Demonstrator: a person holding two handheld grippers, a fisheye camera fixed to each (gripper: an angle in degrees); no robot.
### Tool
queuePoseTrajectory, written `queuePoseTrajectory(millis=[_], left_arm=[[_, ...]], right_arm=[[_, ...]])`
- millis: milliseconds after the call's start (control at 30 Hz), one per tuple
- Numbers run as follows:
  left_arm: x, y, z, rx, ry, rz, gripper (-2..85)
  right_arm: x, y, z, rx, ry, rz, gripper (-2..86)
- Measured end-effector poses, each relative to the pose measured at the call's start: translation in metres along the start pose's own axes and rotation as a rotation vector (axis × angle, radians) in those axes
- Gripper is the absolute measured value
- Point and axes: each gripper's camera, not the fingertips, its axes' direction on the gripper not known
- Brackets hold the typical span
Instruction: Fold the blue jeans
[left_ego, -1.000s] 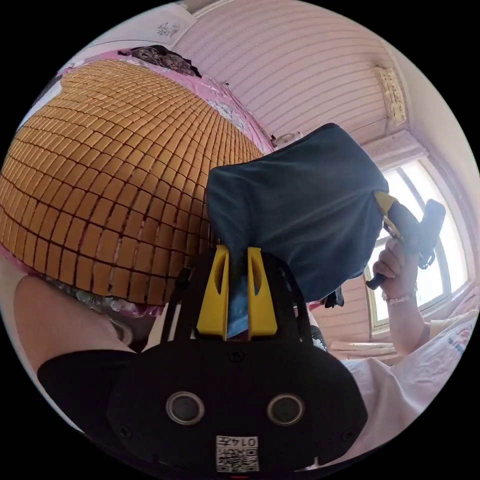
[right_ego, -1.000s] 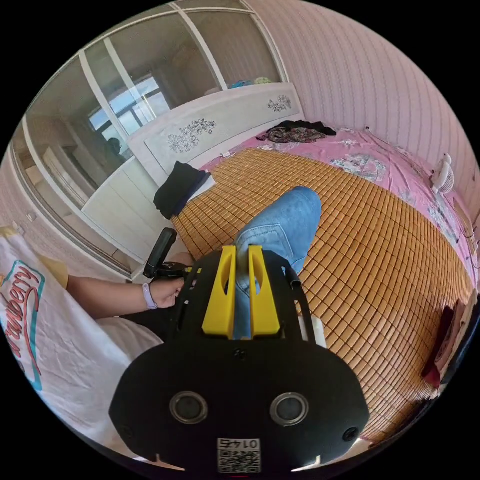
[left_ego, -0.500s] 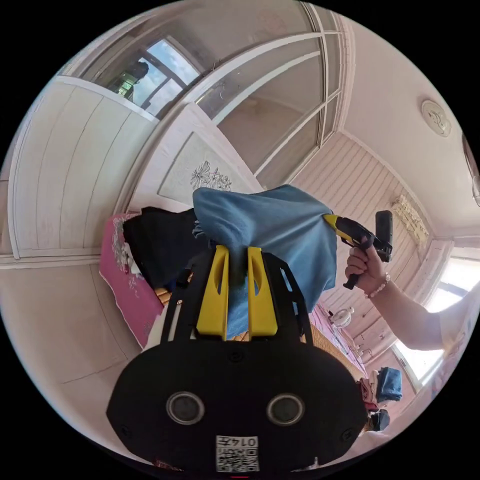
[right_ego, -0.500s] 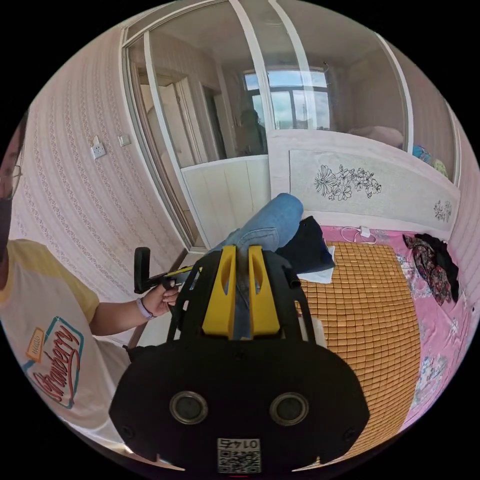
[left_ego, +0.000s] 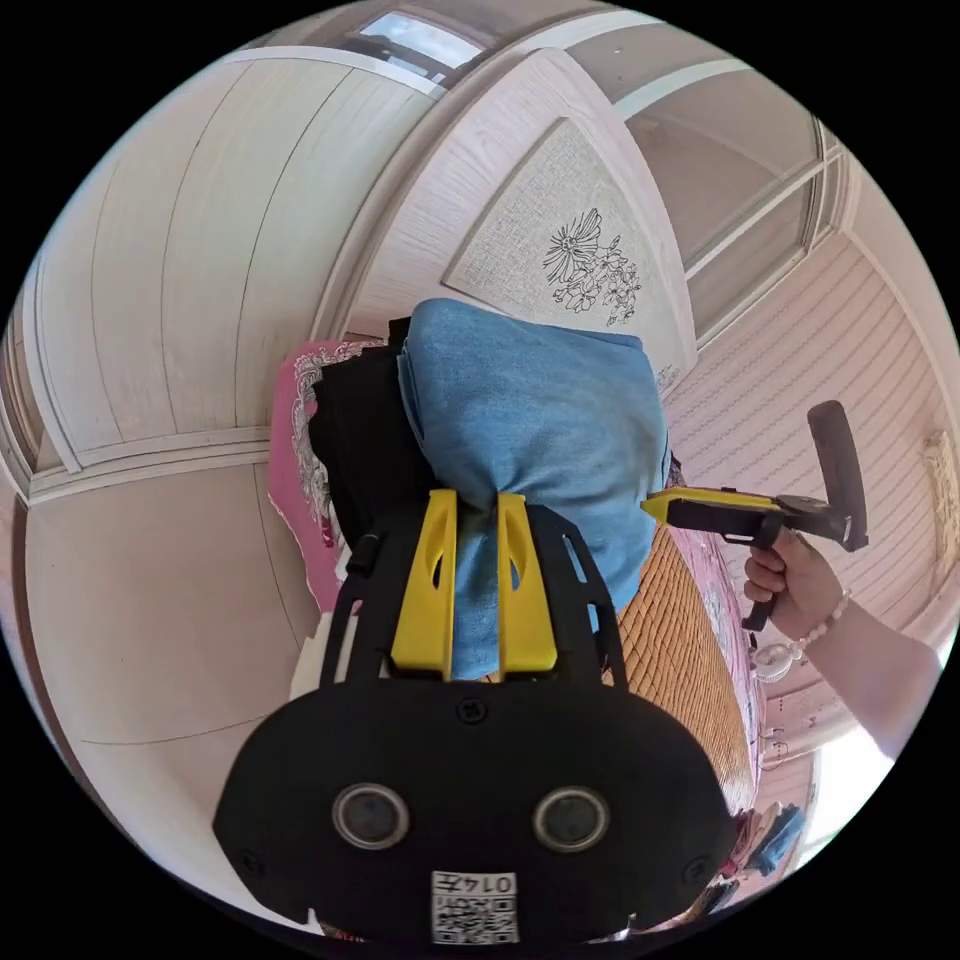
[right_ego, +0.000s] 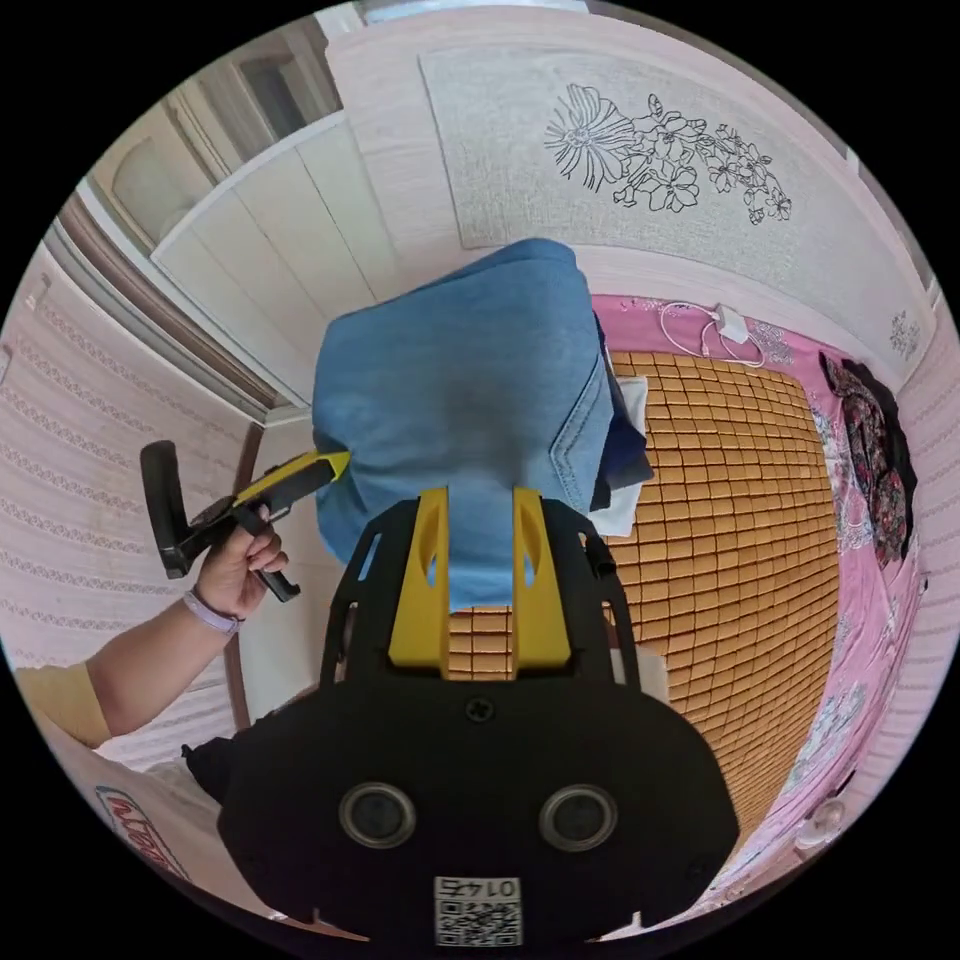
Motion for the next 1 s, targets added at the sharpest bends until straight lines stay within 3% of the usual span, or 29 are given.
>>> queuePoseTrajectory(millis=[67,200,267,400,500,700,767,900,1000], left_arm=[[-0.005,0.003,-0.009,-0.002,0.036,0.038,6.5],[-0.017,0.019,-0.030,0.079,0.081,0.061,6.3],[-0.020,0.022,-0.028,0.077,0.097,0.053,5.7],[-0.021,0.029,-0.015,0.018,0.092,0.048,3.6],[-0.017,0.036,-0.015,0.018,0.065,0.062,2.4],[0.007,0.057,-0.039,0.211,0.025,0.066,2.4],[0.015,0.062,-0.035,0.221,0.033,0.047,3.2],[0.004,0.082,-0.010,0.068,0.103,-0.109,4.9],[0.019,0.112,-0.044,0.136,-0.004,0.024,4.7]], right_arm=[[-0.008,-0.005,0.005,-0.014,0.121,-0.030,9.5],[0.001,-0.001,-0.042,0.328,0.179,0.063,13.7],[0.012,-0.002,-0.046,0.384,0.173,0.117,14.1],[0.040,-0.028,-0.013,0.103,0.002,0.158,10.9],[0.047,-0.037,-0.007,0.016,-0.140,0.153,5.5],[-0.019,-0.041,-0.047,0.151,0.053,-0.244,4.9],[-0.020,-0.039,-0.053,0.205,0.065,-0.210,5.3],[0.002,-0.005,-0.039,0.195,0.118,0.037,7.3],[0.005,0.072,-0.042,0.236,0.170,0.065,8.4]])
